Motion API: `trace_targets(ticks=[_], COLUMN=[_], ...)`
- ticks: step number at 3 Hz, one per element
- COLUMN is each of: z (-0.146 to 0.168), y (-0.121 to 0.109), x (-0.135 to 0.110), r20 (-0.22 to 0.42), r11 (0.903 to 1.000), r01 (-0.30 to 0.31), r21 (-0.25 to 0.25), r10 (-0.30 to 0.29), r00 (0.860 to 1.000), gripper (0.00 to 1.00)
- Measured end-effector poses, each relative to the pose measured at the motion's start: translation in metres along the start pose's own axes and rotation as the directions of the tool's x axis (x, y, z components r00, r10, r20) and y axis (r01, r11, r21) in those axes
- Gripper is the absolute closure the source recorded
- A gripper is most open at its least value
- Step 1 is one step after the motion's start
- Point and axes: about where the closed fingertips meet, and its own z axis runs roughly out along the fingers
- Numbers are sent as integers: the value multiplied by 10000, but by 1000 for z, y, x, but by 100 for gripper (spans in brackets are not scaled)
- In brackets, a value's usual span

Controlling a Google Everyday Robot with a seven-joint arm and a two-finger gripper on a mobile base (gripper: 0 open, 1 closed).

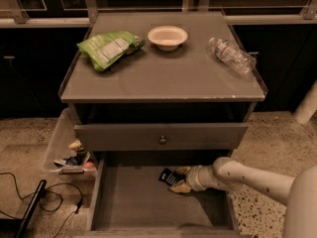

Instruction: Pick rxbar blueberry from middle drawer and place on counter

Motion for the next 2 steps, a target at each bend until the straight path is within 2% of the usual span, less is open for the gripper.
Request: trace_targets(ticks=[1,2], z=[0,0], y=[0,0], x=[0,0], r20=[0,0], r11=[10000,10000], r01=[0,0], r21=[0,-1], r10=[0,0], r00=[10000,10000], gripper=[88,100])
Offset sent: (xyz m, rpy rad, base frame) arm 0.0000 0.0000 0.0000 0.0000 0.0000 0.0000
